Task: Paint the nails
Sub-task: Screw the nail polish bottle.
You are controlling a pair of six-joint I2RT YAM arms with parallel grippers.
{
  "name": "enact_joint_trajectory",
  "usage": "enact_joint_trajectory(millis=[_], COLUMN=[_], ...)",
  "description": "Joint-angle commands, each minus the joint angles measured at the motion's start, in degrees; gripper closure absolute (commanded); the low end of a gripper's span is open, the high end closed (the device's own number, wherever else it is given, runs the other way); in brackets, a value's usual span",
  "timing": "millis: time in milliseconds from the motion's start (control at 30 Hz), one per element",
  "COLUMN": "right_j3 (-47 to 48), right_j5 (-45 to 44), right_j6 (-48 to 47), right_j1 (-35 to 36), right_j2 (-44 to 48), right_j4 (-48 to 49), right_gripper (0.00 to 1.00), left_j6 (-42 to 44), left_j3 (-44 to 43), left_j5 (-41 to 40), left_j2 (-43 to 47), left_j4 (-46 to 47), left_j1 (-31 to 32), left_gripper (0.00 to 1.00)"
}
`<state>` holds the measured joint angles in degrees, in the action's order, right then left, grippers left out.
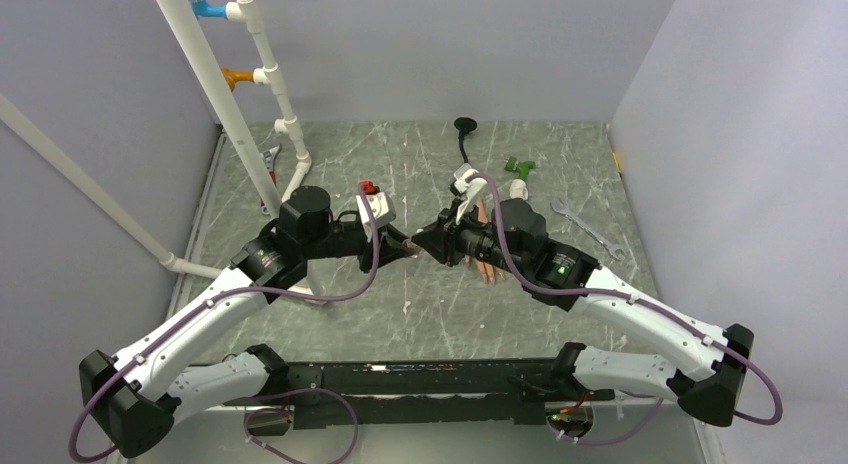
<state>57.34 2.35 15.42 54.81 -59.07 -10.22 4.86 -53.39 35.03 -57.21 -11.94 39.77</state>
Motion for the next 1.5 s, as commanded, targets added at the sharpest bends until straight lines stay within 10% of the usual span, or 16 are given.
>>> enact_joint_trajectory(millis=[0, 467, 833, 967, 1467], right_j3=[1.79, 1.89, 3.05, 4.82, 3.6], right_j5=[-5.88, -9.23, -8.27, -8.68, 14.62], right_j6=[3.52, 8.44, 6.86, 3.33, -18.82], right_j1=[2.21, 5.19, 5.66, 5.51, 4.78], right_j2=[-1.55, -2.5, 1.34, 3.07, 11.07], right_j4=[-0.72, -0.46, -2.31, -4.94, -9.97], right_gripper=[1.0, 0.99, 0.27, 0.17, 0.14], left_j6=[-1.13, -1.83, -1.59, -1.57, -0.37], left_j3=[-2.16, -2.23, -2.11, -2.3, -1.59], left_j5=[0.3, -1.54, -1.86, -1.45, 6.23], left_j2=[1.42, 1.13, 1.15, 0.87, 1.49], left_j4=[5.15, 5.13, 5.11, 4.82, 6.19], left_j1=[0.16, 0.14, 0.14, 0.17, 0.15], left_gripper=[1.0, 1.0, 1.0, 1.0, 1.0])
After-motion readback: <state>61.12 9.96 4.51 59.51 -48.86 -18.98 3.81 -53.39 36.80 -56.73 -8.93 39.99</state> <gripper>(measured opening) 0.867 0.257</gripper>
